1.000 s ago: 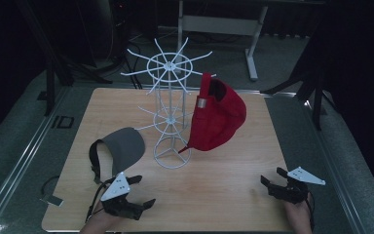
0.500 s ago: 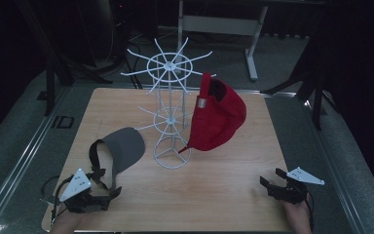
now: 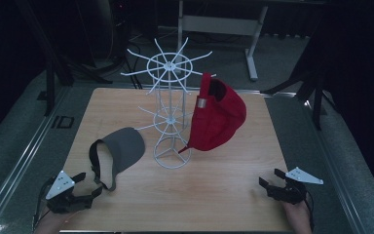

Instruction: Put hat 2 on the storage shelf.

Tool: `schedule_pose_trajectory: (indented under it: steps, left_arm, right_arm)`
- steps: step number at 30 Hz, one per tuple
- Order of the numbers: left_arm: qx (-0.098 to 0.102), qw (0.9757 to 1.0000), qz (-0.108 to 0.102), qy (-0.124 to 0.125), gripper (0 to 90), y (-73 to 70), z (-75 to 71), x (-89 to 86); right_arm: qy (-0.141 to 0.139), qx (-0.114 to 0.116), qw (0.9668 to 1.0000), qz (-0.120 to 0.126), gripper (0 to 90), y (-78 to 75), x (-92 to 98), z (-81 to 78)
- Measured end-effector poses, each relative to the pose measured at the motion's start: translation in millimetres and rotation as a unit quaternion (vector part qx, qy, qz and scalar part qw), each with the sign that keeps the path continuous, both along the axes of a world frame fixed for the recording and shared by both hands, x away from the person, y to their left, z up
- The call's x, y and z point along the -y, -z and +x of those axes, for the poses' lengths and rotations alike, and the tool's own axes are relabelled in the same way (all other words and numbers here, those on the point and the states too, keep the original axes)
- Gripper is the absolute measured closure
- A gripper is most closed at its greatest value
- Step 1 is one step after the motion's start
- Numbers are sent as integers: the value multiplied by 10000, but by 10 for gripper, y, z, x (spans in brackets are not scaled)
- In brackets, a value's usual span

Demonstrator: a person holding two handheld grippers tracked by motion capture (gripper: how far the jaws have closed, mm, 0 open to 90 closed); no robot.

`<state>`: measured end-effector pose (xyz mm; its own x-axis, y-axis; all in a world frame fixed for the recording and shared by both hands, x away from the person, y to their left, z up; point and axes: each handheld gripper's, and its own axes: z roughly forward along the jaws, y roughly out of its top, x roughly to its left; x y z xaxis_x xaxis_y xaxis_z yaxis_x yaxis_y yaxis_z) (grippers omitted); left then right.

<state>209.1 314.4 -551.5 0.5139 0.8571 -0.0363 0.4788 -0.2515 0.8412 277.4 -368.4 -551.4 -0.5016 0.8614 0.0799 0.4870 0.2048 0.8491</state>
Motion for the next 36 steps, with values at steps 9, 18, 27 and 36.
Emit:
schedule_pose_trajectory:
  steps: [9,18,27,36]
  left_arm:
    - [-244,9996,112,-12,169,95,145,38]
    - [-358,9988,307,114,269,104,329,165]
    - [-539,9963,664,70,512,125,500,289]
    - [-701,9923,842,578,528,76,669,439]
  right_arm:
    - [-24,-6,10000,2,187,2,2,-4]
    - [-41,-41,10000,-28,187,12,-5,2]
    - [-37,-52,10000,-25,187,15,2,3]
    - [-42,-69,10000,-46,187,20,-3,4]
